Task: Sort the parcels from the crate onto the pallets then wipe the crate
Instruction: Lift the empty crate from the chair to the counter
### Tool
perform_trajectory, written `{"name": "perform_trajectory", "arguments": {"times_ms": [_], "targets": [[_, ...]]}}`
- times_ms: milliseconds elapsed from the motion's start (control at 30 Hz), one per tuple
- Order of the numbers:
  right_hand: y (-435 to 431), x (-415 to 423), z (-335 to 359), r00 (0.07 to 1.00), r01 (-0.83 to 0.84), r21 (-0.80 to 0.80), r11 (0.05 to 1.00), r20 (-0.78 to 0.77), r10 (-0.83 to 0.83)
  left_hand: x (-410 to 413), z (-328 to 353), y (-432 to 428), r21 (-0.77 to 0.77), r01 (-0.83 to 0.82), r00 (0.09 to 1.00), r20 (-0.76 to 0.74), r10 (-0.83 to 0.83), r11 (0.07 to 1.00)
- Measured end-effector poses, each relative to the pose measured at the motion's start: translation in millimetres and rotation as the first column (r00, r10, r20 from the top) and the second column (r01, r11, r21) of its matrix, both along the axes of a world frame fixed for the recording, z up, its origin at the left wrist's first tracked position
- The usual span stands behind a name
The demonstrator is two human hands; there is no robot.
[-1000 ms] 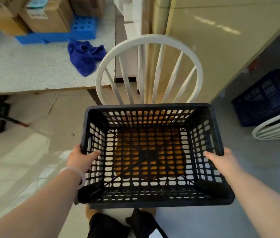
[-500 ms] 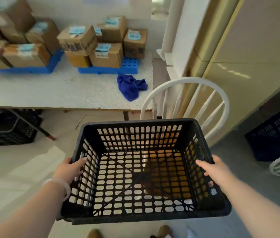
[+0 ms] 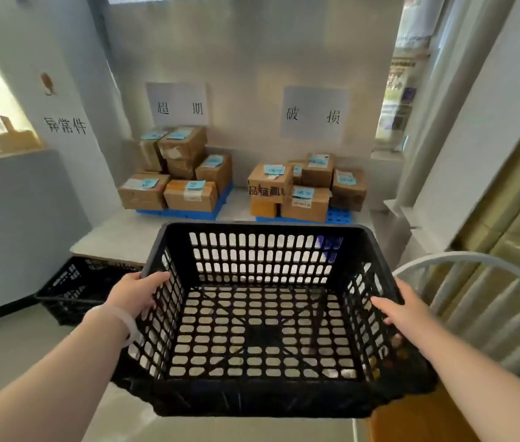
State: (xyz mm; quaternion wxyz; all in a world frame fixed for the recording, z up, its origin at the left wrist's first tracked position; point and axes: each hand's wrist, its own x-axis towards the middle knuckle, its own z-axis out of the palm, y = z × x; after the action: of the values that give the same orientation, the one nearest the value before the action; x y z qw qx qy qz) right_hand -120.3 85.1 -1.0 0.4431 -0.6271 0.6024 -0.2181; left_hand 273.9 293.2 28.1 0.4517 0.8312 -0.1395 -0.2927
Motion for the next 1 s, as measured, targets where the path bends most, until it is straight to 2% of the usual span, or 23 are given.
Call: {"name": "perform_trajectory", "arguments": {"times_ms": [100, 300, 633, 1000], "targets": [[-6, 33, 23, 0.999, -0.023, -0.022, 1.000, 0.034, 0.023, 27, 24, -7, -0.006, 0.036, 0.998, 0.047, -0.036, 0.999], [-36, 85, 36, 0.998, -0.043, -0.081, 0.996, -0.038, 0.040, 71, 41, -39, 0.005, 0.108, 0.980, 0.168, -0.107, 0.994], [-116, 158, 13, 0.997, 0.023, 0.027, 0.999, -0.074, -0.020, 144, 17, -116, -0.050, 0.118, 0.988, 0.107, -0.112, 0.992], [-160, 237, 9, 0.961, 0.023, 0.061, 0.998, -0.276, -0.006, 221, -3, -168, -0.069, 0.153, 0.988, 0.039, -0.150, 0.986]]}}
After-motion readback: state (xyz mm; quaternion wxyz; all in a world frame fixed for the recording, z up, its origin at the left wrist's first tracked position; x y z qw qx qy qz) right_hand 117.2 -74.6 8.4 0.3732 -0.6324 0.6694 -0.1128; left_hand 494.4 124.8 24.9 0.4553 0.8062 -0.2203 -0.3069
